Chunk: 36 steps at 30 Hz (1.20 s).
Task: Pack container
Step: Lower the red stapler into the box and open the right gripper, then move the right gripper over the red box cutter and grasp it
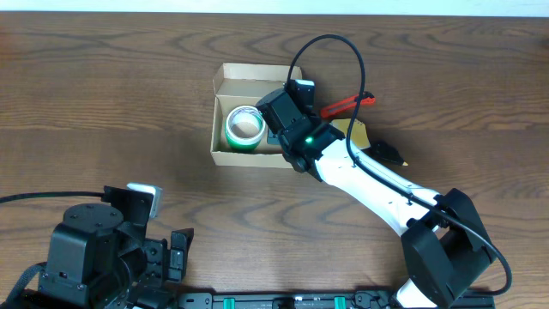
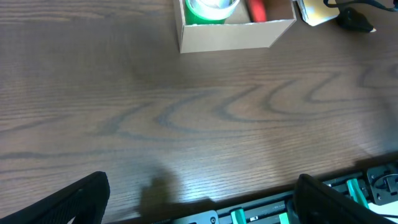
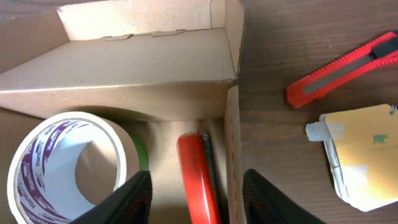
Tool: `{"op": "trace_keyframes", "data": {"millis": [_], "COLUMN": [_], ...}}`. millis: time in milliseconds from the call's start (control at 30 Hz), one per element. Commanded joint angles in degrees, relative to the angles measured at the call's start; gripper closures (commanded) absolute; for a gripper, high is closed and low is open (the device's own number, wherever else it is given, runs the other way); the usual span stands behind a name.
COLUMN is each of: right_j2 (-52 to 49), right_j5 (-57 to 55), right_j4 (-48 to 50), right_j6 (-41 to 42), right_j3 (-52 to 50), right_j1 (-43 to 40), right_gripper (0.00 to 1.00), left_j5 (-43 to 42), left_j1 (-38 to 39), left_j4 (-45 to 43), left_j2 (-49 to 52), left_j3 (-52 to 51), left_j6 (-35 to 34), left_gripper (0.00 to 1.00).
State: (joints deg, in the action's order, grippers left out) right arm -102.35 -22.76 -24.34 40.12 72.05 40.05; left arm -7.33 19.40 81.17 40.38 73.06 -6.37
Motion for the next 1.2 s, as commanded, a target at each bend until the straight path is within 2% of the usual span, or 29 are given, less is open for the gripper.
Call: {"op": "trace_keyframes", "data": {"millis": [0,200,333,500,667,733,767,800,1033,1167], "right_j2": [0.22,6.12,11.63,13.94,10.82,9.09,8.28,7.56,6.4,5.16], "right_j5": [-1.2,-1.2,-6.32,-6.54,3.72,7.63,9.79,11.67,13.66,13.64], "right_j4": [0.09,-0.96,-0.87,-4.0,-7.52,-7.63,-7.45,-7.34,-5.99,-8.57], "right_j6": [-0.24,-5.88,-8.81,-11.45,-11.17,-11.28,-11.28,-11.72,-11.26,0.7], "right_j3": [1.66,5.73,6.69,6.69,6.54,6.54,6.51,6.51,6.54,7.32], "right_j1": [0.33,0.35,-1.55,-8.94,-17.44,-19.58,-20.55,-21.44,-23.54,-23.98], "right_gripper": [0.48,0.48,0.39,0.39,0.41,0.28,0.11,0.02,0.01,0.01], "left_j5": [-0.13,-0.13,-0.13,-0.15,-0.13,-0.15,-0.15,-0.15,-0.13,-0.15], "left_j1": [0.13,0.13,0.13,0.13,0.13,0.13,0.13,0.13,0.13,0.13], "left_j4": [0.2,0.2,0.2,0.2,0.2,0.2,0.2,0.2,0.2,0.2], "left_j2": [0.07,0.07,0.07,0.07,0.07,0.07,0.07,0.07,0.07,0.07], "left_j3": [-0.11,-0.11,-0.11,-0.11,-0.11,-0.11,-0.11,-0.11,-0.11,-0.11], "left_j6": [-0.28,-0.28,-0.28,-0.28,-0.28,-0.28,-0.28,-0.28,-0.28,-0.28], "left_gripper": [0.05,0.05,0.05,0.05,0.05,0.05,0.05,0.05,0.05,0.05]}}
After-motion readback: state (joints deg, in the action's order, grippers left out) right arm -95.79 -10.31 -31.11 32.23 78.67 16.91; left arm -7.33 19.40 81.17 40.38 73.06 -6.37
